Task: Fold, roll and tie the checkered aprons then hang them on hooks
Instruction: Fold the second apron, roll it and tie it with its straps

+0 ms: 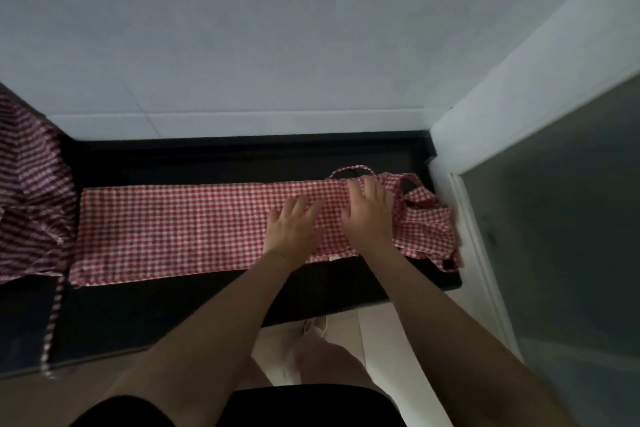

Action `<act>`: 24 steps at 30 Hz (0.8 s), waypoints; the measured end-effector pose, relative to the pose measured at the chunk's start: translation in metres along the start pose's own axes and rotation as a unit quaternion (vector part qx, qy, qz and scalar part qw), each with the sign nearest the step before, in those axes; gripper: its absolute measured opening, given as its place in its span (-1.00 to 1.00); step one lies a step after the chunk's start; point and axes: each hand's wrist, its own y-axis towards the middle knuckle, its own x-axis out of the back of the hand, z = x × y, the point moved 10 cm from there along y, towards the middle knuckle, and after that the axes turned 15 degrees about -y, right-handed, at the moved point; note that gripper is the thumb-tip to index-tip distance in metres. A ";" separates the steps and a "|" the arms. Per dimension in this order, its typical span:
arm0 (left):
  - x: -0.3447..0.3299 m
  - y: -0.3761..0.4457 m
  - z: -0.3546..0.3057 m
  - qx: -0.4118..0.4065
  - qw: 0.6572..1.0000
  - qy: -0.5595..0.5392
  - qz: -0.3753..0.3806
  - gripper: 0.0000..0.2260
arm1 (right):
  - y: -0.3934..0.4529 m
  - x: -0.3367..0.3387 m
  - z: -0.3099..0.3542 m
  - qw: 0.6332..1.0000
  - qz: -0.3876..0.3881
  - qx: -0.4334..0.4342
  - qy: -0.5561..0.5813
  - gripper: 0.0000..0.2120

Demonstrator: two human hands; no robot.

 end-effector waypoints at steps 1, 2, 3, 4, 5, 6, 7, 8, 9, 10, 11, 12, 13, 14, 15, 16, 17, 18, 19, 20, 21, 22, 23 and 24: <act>-0.012 0.002 -0.006 -0.002 1.000 0.018 0.012 -0.47 | 0.002 0.002 -0.011 1.000 -0.009 0.001 -0.002 -0.58; -0.021 0.004 -0.009 0.008 0.999 0.035 0.012 -0.47 | 0.005 0.002 -0.025 1.000 -0.013 0.000 0.000 -0.58; -0.024 0.003 -0.006 0.024 0.999 0.045 0.007 -0.46 | 0.009 0.000 -0.036 1.000 -0.013 -0.006 0.003 -0.58; -0.023 0.002 0.000 0.038 0.998 0.049 -0.001 -0.46 | 0.012 -0.001 -0.046 1.000 -0.012 -0.015 0.010 -0.57; -0.021 0.000 0.005 0.052 0.997 0.046 -0.013 -0.46 | 0.014 -0.004 -0.056 1.000 -0.007 -0.018 0.024 -0.57; -0.016 -0.006 0.009 0.075 0.996 0.039 -0.030 -0.46 | 0.016 -0.005 -0.064 0.999 -0.004 -0.011 0.045 -0.56; -0.009 -0.008 0.019 0.091 0.995 0.021 -0.039 -0.47 | 0.017 -0.008 -0.069 0.998 -0.005 -0.014 0.059 -0.56; -0.003 -0.012 0.032 0.112 0.993 0.007 -0.048 -0.49 | 0.017 -0.010 -0.071 0.997 -0.004 -0.017 0.075 -0.56; 0.003 -0.017 0.045 0.137 0.989 0.009 -0.054 -0.51 | 0.017 -0.013 -0.074 0.996 -0.001 -0.020 0.090 -0.57; 0.010 -0.022 0.056 0.162 0.985 0.021 -0.064 -0.53 | 0.016 -0.016 -0.078 0.994 0.007 -0.024 0.104 -0.58; 0.020 -0.029 0.068 0.190 0.978 0.042 -0.079 -0.54 | 0.016 -0.019 -0.080 0.991 0.019 -0.026 0.127 -0.59; 0.031 -0.034 0.079 0.219 0.970 0.056 -0.090 -0.55 | 0.015 -0.023 -0.081 0.988 0.043 -0.025 0.148 -0.58; 0.041 -0.038 0.089 0.252 0.961 0.063 -0.096 -0.54 | 0.015 -0.030 -0.080 0.982 0.080 -0.027 0.169 -0.55; 0.051 -0.040 0.097 0.284 0.951 0.067 -0.099 -0.54 | 0.014 -0.038 -0.079 0.974 0.125 -0.027 0.187 -0.48; 0.057 -0.040 0.103 0.312 0.943 0.058 -0.096 -0.55 | 0.012 -0.047 -0.078 0.964 0.180 -0.022 0.192 -0.39; 0.059 -0.038 0.105 0.332 0.938 0.033 -0.090 -0.55 | 0.009 -0.056 -0.075 0.959 0.230 -0.006 0.169 -0.31; 0.057 -0.036 0.103 0.340 0.937 0.000 -0.083 -0.53 | 0.005 -0.061 -0.073 0.957 0.262 0.020 0.123 -0.27; 0.051 -0.033 0.100 0.338 0.938 -0.032 -0.074 -0.51 | 0.005 -0.063 -0.072 0.957 0.277 0.041 0.078 -0.29; 0.044 -0.032 0.096 0.332 0.939 -0.054 -0.065 -0.48 | 0.006 -0.062 -0.072 0.957 0.281 0.052 0.052 -0.40; 0.037 -0.032 0.091 0.328 0.941 -0.062 -0.059 -0.47 | 0.006 -0.061 -0.074 0.953 0.293 0.054 0.054 -0.54; 0.032 -0.034 0.089 0.325 0.942 -0.061 -0.057 -0.47 | 0.007 -0.062 -0.078 0.945 0.317 0.048 0.069 -0.64; 0.030 -0.035 0.087 0.323 0.943 -0.058 -0.060 -0.47 | 0.008 -0.062 -0.084 0.937 0.340 0.045 0.072 -0.66; 0.029 -0.037 0.087 0.322 0.943 -0.057 -0.065 -0.47 | 0.010 -0.061 -0.094 0.931 0.358 0.041 0.050 -0.66; 0.030 -0.037 0.086 0.320 0.943 -0.059 -0.069 -0.47 | 0.014 -0.055 -0.105 0.933 0.359 0.034 0.012 -0.66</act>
